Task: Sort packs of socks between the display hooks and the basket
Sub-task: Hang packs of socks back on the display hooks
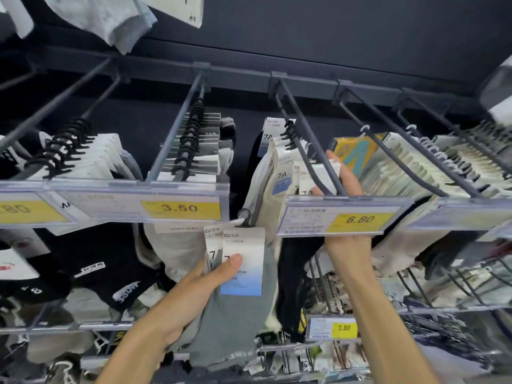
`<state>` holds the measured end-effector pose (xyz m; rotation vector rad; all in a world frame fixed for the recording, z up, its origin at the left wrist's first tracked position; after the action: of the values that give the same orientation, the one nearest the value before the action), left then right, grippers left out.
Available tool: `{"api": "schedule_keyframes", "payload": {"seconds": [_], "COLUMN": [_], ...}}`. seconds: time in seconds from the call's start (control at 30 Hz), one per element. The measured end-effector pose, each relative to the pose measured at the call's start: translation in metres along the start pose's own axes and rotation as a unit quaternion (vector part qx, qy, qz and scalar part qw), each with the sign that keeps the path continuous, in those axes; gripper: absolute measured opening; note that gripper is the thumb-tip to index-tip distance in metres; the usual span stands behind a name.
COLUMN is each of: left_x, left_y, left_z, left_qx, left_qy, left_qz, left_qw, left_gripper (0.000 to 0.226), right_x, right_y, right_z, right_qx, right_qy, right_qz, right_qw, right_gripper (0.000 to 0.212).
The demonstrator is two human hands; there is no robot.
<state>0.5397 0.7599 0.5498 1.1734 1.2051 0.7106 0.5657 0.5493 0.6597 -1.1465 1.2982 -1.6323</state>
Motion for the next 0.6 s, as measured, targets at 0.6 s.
{"api": "schedule_keyframes", "payload": {"seconds": [0.6], "left_x": [-0.029], "left_y": [0.022], "left_z": [-0.002], "left_qx": [-0.083], "left_qy": [-0.104], "left_qz": [0.090], "left_qw": [0.987], "left_gripper": [0.031], "right_x": [-0.004], "right_y": [-0.021], "right_z": [-0.055], "right_qx": [0.173], "right_qy": [0.112], "right_qz": [-0.030], "right_qw": [0.978], "right_gripper": [0.032]}}
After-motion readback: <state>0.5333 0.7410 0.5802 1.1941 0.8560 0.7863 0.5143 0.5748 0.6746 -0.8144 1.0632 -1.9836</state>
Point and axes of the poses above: each hand's wrist, its own z-axis towards the middle knuckle, its own x-axis out of the back of the hand, y = z × x, the point moved 10 cm from there along z, towards the middle knuckle, and after that the axes turned 15 degrees about -x, right-handed, at the moved point
